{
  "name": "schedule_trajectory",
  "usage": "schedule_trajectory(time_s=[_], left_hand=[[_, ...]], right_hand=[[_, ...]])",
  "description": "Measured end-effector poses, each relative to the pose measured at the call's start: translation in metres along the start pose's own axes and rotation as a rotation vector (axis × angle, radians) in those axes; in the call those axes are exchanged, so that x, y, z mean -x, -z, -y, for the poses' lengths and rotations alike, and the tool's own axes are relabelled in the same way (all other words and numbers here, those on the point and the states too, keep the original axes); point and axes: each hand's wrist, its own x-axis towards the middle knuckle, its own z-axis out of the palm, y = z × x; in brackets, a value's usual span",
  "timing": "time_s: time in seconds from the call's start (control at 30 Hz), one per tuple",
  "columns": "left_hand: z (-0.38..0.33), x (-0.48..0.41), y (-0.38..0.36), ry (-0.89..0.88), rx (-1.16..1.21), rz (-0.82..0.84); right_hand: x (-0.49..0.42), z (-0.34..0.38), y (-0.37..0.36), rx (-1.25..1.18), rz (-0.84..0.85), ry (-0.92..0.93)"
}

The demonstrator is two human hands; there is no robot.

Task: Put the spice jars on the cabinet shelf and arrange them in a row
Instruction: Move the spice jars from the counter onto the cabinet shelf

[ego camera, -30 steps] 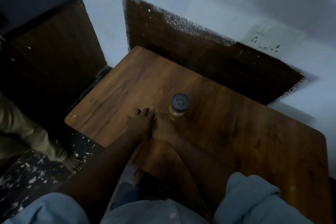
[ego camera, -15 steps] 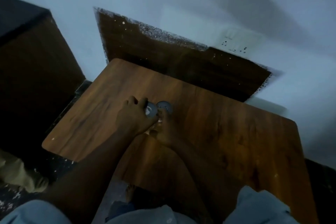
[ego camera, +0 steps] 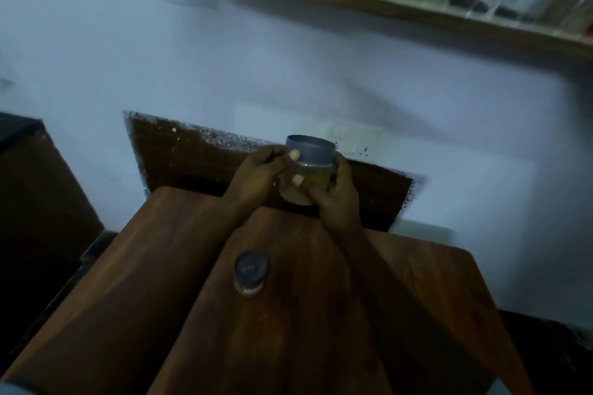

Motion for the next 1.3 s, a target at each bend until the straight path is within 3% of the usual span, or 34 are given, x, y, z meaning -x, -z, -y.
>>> schedule_trajectory(time_s=[0.07, 0.17, 0.37, 0.53, 0.7, 0.87, 1.07, 1.3], left_hand=[[-0.019, -0.007, 0.0, -0.042, 0.046, 0.086], [-0.058, -0.022, -0.002, -0.212, 0.008, 0.048], [-0.151, -0.057, -0.005, -0.567, -0.126, -0.291], [-0.209, -0.092, 0.001, -0.71, -0.261, -0.54], [-0.241, -0.143, 0.015, -0.642, -0.357, -0.5], [-0.251, -0.184, 0.017, -0.518, -0.464, -0.462], [-0.256, -0.212, 0.023, -0.297, -0.504, -0.425], [-0.265, -0.219, 0.029, -0.202, -0.628, -0.344]], right_hand=[[-0.013, 0.02, 0.01, -0.113, -0.033, 0.011], [-0.045, 0.059, 0.021, -0.141, -0.026, 0.108], [-0.099, 0.153, 0.018, -0.036, -0.147, 0.365], [-0.146, 0.207, 0.003, -0.031, -0.265, 0.445], [-0.202, 0.233, -0.012, 0.09, -0.323, 0.459], [-0.246, 0.24, -0.022, 0.088, -0.303, 0.342], [-0.269, 0.241, -0.036, 0.437, -0.022, 0.264], [-0.283, 0.243, -0.044, 0.624, 0.029, 0.198]])
